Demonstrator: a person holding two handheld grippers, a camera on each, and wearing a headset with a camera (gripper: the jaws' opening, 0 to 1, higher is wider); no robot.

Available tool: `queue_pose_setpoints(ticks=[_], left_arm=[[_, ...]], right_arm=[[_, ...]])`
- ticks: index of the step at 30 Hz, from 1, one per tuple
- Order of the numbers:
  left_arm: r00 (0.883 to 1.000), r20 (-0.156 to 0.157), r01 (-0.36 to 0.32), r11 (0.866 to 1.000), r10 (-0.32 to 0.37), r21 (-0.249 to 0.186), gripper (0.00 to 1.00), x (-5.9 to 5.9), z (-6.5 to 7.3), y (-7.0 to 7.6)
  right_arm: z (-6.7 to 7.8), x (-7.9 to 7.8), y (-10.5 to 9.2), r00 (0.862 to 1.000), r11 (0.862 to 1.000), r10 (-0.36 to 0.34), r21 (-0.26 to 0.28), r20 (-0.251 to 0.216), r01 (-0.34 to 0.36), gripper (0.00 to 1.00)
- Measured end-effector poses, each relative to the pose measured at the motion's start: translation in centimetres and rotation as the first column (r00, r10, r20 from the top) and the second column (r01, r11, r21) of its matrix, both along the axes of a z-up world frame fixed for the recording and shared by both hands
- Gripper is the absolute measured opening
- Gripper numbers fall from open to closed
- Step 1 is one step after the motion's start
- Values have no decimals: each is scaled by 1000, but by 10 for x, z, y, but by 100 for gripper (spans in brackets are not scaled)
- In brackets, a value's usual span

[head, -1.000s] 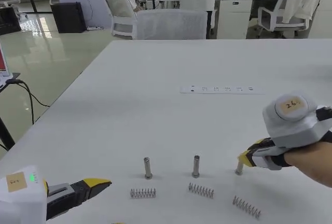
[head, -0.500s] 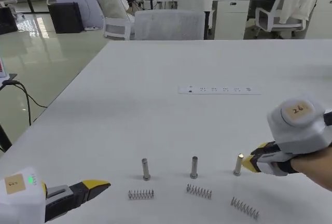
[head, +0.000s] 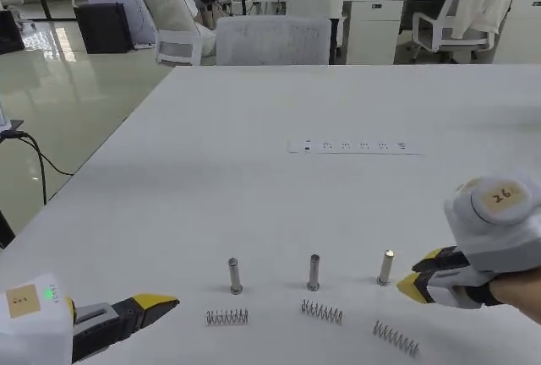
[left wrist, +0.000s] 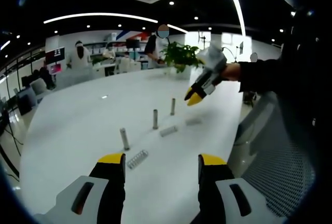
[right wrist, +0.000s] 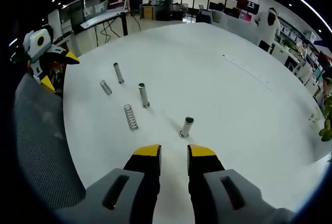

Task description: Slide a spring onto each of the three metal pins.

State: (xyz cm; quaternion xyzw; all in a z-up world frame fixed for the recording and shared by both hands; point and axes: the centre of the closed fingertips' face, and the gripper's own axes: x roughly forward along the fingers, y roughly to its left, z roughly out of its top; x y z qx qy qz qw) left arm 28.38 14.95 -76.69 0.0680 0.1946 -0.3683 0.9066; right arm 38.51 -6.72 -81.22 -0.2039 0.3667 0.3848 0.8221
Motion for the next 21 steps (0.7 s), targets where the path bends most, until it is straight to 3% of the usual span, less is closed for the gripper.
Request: queue_pose_setpoints(ticks=[15,21], left_arm=[[1000,2,-1,1000,1,-3,51,0,0,0],[1000,3,0,1000,0,-5,51,0,0,-1]], right_arm=[[-23,-39,7,991,994,93,-43,-95,-98,17],[-35,-46,8,986,990,116,-72,-124,-125,17]])
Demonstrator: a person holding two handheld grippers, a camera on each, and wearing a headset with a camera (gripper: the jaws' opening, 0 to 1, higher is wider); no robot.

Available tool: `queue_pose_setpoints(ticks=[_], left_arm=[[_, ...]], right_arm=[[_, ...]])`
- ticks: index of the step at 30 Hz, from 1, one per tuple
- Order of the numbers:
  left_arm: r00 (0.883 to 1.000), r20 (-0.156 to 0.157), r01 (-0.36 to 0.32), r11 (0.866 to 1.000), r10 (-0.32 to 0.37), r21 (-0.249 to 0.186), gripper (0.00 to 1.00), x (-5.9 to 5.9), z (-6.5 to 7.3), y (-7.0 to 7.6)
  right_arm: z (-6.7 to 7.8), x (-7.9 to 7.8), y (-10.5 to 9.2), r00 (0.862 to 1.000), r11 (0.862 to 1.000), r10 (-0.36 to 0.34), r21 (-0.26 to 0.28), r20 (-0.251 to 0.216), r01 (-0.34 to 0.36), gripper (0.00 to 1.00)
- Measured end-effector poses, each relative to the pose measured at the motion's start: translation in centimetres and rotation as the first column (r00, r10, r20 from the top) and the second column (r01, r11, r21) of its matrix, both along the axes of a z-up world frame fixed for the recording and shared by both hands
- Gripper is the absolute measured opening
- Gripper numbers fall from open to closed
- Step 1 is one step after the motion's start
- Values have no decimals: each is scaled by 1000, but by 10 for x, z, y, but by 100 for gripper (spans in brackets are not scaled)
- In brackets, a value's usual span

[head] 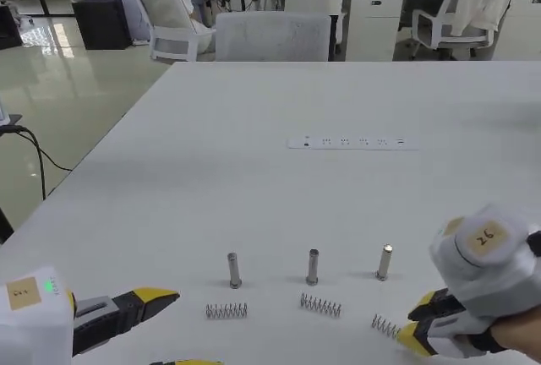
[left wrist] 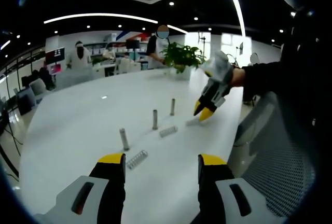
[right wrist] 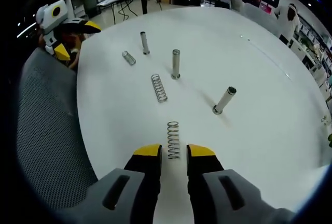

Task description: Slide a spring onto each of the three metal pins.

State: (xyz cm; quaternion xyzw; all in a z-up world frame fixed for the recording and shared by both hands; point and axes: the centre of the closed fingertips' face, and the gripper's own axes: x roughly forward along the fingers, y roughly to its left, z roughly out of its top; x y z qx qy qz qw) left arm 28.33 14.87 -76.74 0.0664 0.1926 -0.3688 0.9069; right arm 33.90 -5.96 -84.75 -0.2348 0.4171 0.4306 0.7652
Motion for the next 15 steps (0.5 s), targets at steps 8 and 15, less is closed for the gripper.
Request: queue_pose_setpoints(ticks=[8,15], left_arm=[[1000,1,0,1000,0,-2,51,0,0,-1],[1000,1,3,1000,-3,0,51,1,1,-2]], right_arm=[[-8,-2,1,1000,999,23,-30,-15,-24,15],[-14,0,-1,1000,998,28,-53,-13,-29,14]])
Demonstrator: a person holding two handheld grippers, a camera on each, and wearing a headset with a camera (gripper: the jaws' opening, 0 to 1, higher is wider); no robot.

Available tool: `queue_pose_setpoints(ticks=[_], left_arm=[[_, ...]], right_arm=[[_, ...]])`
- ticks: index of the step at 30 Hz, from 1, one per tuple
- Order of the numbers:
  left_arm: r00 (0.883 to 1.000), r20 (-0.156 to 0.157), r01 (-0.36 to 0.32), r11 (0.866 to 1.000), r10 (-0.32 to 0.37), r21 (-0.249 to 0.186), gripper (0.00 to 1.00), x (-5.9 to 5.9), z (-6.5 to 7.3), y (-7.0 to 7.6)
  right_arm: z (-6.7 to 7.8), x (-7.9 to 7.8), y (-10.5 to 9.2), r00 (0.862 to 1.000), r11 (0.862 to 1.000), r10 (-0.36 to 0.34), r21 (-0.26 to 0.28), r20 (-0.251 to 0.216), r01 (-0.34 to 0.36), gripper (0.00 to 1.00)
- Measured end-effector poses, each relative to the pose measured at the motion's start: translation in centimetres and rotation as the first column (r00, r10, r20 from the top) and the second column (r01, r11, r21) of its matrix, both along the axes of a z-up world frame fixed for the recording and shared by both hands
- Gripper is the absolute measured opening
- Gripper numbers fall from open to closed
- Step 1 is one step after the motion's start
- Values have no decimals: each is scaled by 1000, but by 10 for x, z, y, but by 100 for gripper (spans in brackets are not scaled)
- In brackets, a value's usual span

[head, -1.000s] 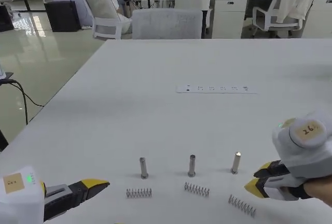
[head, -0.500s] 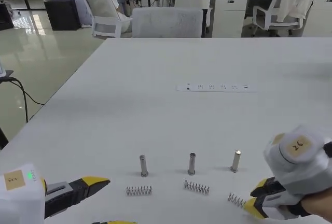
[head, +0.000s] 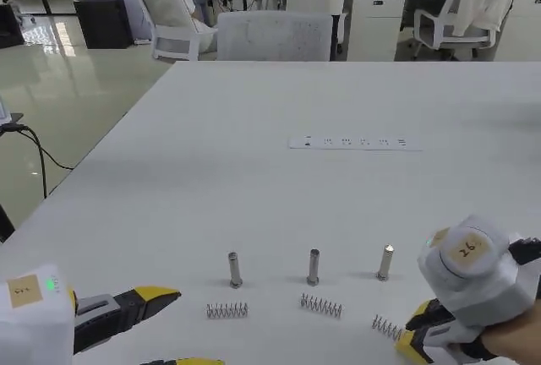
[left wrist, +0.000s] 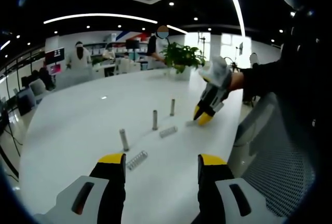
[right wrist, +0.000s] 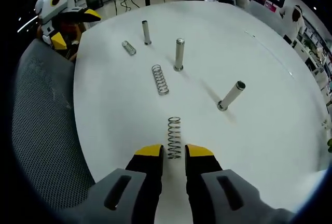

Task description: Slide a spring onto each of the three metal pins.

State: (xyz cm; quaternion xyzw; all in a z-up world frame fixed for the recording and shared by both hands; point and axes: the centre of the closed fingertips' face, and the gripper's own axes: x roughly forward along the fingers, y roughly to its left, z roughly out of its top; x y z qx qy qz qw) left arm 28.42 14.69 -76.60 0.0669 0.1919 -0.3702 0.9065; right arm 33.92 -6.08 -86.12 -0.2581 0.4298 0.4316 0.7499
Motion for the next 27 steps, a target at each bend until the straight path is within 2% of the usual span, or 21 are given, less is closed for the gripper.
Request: queue_pose_setpoints(ticks=[24,27], left_arm=[[999,12,36,999,-36,15,49,3,6,-5],[999,13,48,999,-48,21,49,3,7,-6]], right_arm=[[-4,1,-1,1000,1000,-9,-14,-15,9,7],[0,-1,-1,1000,1000,-11,-10,-15,11,7]])
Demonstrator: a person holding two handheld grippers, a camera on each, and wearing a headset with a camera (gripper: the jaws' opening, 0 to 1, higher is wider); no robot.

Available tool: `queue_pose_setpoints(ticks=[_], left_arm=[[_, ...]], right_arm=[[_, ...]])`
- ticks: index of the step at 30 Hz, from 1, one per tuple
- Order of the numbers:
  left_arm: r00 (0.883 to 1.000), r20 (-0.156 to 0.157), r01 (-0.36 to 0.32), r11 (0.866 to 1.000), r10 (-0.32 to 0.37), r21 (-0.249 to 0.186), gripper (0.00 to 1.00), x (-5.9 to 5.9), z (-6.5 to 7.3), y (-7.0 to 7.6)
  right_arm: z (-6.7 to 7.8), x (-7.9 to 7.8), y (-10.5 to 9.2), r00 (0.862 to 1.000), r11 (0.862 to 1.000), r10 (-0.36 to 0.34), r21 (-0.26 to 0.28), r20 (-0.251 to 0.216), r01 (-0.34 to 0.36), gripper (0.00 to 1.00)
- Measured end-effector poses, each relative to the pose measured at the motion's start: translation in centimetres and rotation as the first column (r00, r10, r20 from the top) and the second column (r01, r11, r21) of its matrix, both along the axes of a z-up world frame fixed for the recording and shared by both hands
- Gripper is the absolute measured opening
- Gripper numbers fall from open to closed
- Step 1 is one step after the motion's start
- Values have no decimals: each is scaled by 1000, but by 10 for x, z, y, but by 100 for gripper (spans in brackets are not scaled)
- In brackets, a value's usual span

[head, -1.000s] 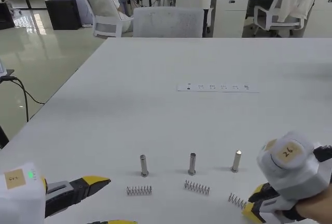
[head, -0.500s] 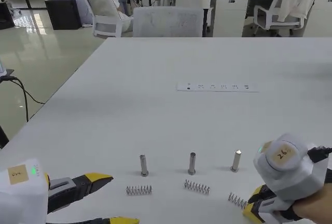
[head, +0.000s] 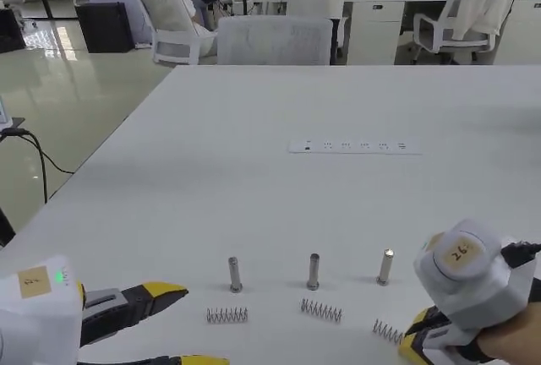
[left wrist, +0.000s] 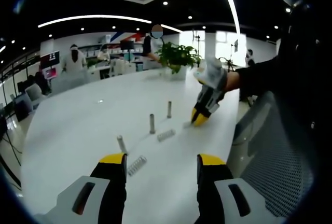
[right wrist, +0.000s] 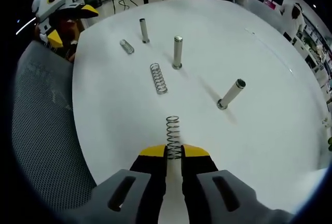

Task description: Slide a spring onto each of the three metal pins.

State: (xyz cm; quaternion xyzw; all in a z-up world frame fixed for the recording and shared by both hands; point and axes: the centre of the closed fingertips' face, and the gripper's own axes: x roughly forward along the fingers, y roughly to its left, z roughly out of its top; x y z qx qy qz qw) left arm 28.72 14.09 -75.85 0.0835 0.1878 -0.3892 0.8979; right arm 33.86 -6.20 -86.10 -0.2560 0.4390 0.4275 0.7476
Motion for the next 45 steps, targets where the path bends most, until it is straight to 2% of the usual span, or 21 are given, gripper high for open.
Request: queue_pose_setpoints(ticks=[10,18,25,33,41,45], left_arm=[[999,7,33,999,-33,-18,49,6,10,-6],[996,11,93,996,-93,-5,48,10,14,-21],[990,6,140,990,-140,-6,46,16,15,-34],[984,-8,178,983,-178,-34,43,26,17,-49],[975,-23,220,975,-221,-41,40,29,15,-63],[971,-34,235,970,-238,-59,37,30,13,-70]], right_arm=[[35,1,12,999,998,14,54,39,-16,7],[58,-1,32,996,994,68,87,62,-73,7],[71,-5,50,989,987,125,94,76,-132,7],[85,-8,71,978,976,183,99,100,-193,7],[90,-14,82,965,964,242,88,105,-251,7],[91,-19,87,959,957,266,89,100,-275,7]])
